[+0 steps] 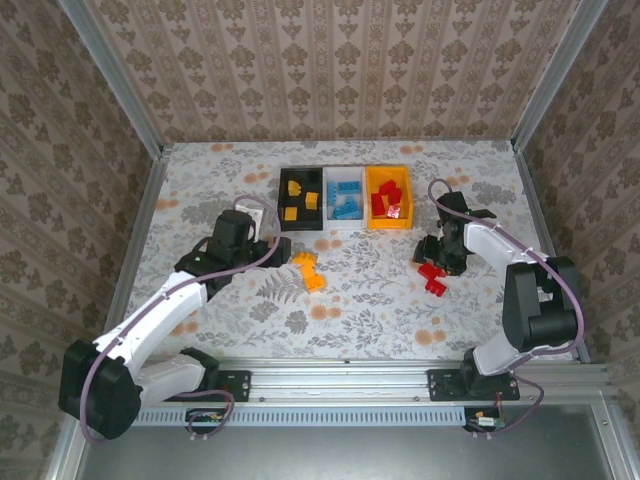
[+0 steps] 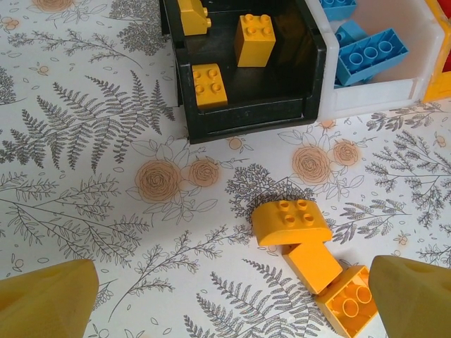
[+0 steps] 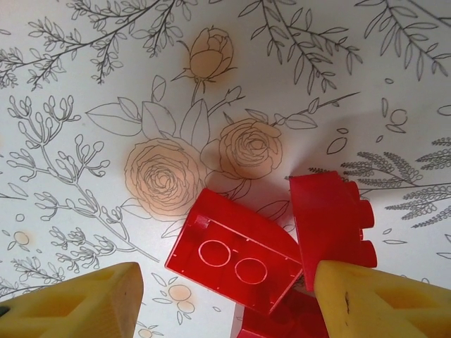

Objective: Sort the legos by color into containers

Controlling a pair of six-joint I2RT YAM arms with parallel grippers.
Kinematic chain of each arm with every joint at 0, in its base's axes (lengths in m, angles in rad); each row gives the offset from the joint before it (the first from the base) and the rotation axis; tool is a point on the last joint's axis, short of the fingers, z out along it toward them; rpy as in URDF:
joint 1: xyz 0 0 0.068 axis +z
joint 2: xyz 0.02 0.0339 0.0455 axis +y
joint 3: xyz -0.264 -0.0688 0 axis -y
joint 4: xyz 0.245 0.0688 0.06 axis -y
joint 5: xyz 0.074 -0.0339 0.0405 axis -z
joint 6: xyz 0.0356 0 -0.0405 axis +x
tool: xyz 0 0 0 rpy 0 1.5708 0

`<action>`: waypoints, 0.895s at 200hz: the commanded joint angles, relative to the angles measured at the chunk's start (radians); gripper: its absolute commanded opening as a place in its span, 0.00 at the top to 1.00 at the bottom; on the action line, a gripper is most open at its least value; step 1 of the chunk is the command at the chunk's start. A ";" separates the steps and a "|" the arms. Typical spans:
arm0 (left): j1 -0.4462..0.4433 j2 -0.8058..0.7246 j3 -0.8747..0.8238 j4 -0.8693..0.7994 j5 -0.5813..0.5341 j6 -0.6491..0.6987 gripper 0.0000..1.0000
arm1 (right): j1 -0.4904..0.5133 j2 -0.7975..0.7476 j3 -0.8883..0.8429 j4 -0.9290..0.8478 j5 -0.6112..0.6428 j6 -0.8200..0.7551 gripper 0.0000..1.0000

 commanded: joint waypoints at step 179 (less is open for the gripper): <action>-0.006 -0.064 -0.043 0.011 -0.014 0.030 0.00 | -0.068 -0.023 0.014 -0.073 0.201 -0.012 0.34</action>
